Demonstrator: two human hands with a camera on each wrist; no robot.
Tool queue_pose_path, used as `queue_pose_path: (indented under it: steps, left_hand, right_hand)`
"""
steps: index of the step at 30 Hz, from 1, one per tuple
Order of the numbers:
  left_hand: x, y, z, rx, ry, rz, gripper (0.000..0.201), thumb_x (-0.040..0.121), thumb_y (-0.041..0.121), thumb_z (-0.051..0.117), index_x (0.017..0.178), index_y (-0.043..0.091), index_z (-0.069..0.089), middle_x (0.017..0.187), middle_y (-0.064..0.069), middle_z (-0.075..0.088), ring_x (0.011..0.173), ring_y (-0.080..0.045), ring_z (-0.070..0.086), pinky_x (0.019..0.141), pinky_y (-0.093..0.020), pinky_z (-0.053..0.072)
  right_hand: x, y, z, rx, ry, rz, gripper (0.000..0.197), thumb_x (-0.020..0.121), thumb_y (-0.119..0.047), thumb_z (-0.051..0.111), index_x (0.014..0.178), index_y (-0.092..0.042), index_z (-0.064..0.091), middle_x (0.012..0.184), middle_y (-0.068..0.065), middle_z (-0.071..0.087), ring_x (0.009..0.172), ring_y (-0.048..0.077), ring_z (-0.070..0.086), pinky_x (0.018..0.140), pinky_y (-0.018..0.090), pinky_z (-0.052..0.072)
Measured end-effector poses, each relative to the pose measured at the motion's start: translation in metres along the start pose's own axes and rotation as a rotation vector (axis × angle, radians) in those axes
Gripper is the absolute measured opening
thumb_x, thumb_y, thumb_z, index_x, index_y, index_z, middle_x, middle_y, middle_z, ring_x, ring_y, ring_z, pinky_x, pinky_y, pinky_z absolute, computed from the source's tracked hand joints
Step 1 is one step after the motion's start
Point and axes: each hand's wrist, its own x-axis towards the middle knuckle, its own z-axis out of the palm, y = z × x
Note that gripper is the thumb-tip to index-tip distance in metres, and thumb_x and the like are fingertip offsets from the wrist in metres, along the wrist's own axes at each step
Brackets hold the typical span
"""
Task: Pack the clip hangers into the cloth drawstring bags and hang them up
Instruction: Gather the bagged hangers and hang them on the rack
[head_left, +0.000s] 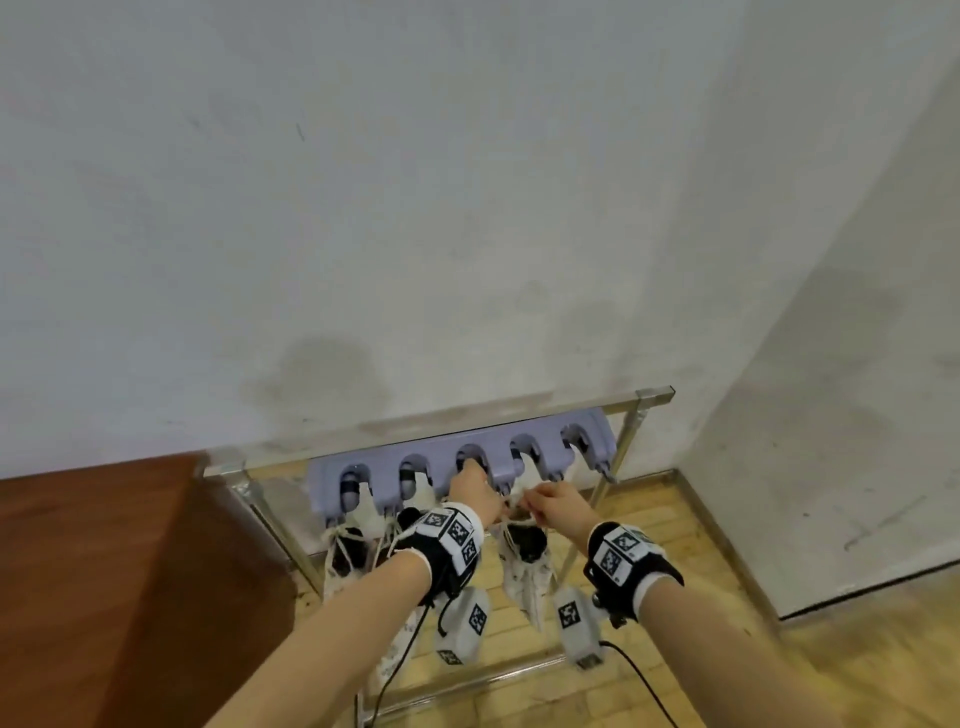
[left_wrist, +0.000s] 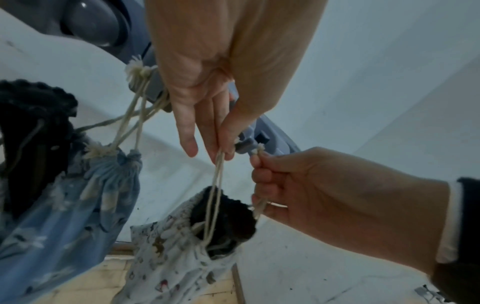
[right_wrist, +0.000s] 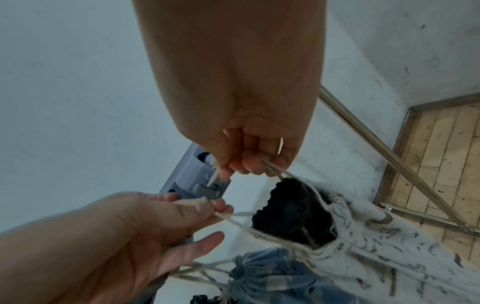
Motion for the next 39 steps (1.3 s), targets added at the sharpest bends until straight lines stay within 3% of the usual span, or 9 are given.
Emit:
queue_pose_path:
  steps: [4,13,17,20,22,25,28,32,39]
  left_hand:
    - [0.008,-0.001,0.003,0.082,0.003,-0.046,0.011,0.09,0.007,0.052,0.096,0.008,0.042,0.07,-0.001,0.04,0.057,-0.012,0.037,0.051,-0.025,0.032]
    - [0.025,-0.007,0.004,0.153,-0.045,-0.004,0.021,0.086,0.012,0.06,0.098,0.011,0.042,0.073,0.0,0.043,0.062,-0.014,0.042,0.059,-0.026,0.037]
    - [0.024,-0.005,0.0,0.199,-0.139,0.015,0.023,0.09,0.014,0.054,0.108,0.008,0.042,0.076,-0.002,0.042,0.066,-0.018,0.043,0.059,-0.029,0.038]
    - [0.026,-0.007,-0.011,0.16,-0.276,0.044,0.021,0.086,0.01,0.057,0.071,0.01,0.043,0.064,-0.007,0.039,0.056,-0.019,0.038,0.059,-0.032,0.034]
    - [0.026,-0.01,-0.025,0.021,-0.327,0.074,0.028,0.083,0.003,0.063,0.06,0.007,0.048,0.06,-0.009,0.043,0.06,-0.023,0.045,0.062,-0.033,0.038]
    - [0.025,-0.019,-0.058,-0.294,-0.376,0.06,0.008,0.089,-0.005,0.057,0.086,0.001,0.061,0.081,-0.014,0.062,0.08,-0.025,0.062,0.069,-0.028,0.055]
    - [0.021,-0.032,-0.1,-0.524,-0.39,0.02,0.015,0.092,-0.006,0.052,0.082,0.005,0.052,0.078,-0.014,0.067,0.07,-0.02,0.068,0.063,-0.023,0.058]
    - [0.011,-0.061,-0.152,-0.568,-0.374,0.028,0.012,0.092,-0.005,0.053,0.083,0.003,0.055,0.068,-0.012,0.071,0.06,-0.02,0.07,0.063,-0.027,0.058]
    - [-0.028,-0.125,-0.213,-0.539,-0.447,0.102,0.011,0.09,-0.009,0.054,0.086,0.001,0.056,0.075,-0.016,0.07,0.058,-0.02,0.071,0.059,-0.027,0.06]
  right_hand:
    - [0.007,0.006,0.009,-0.097,-0.038,-0.013,0.031,0.101,-0.012,0.043,0.075,-0.009,0.058,0.066,0.002,0.055,0.059,0.01,0.05,0.055,0.017,0.039]
    - [0.02,0.003,0.011,-0.003,-0.145,0.105,0.024,0.1,-0.015,0.047,0.083,-0.005,0.06,0.081,0.013,0.057,0.077,0.022,0.051,0.072,0.032,0.041]
    - [0.012,0.0,0.004,0.031,-0.204,0.197,0.016,0.1,-0.021,0.048,0.104,-0.011,0.059,0.086,-0.001,0.058,0.084,0.013,0.054,0.07,0.025,0.041]
    - [0.008,-0.004,-0.002,0.099,-0.223,0.238,0.022,0.099,-0.015,0.049,0.116,-0.006,0.059,0.095,0.006,0.061,0.086,0.016,0.057,0.076,0.03,0.042]
    - [0.005,-0.007,-0.006,0.189,-0.231,0.245,0.036,0.099,-0.01,0.048,0.133,0.001,0.051,0.111,0.027,0.059,0.103,0.035,0.059,0.075,0.031,0.042]
    - [-0.007,-0.016,-0.013,0.345,-0.181,0.243,0.035,0.101,-0.013,0.046,0.134,-0.001,0.05,0.112,0.022,0.062,0.095,0.032,0.061,0.074,0.028,0.044]
    - [-0.021,-0.018,-0.022,0.421,-0.098,0.255,0.035,0.101,-0.02,0.046,0.134,-0.008,0.05,0.123,0.012,0.064,0.109,0.026,0.061,0.095,0.035,0.045]
    - [-0.057,-0.03,-0.017,0.492,0.014,0.238,0.036,0.101,-0.021,0.047,0.136,-0.01,0.048,0.129,0.006,0.059,0.094,0.014,0.061,0.079,0.022,0.049]
    - [-0.126,-0.055,0.046,0.693,0.239,0.18,0.033,0.097,-0.025,0.054,0.128,-0.015,0.054,0.111,0.005,0.066,0.086,0.016,0.064,0.073,0.028,0.046]
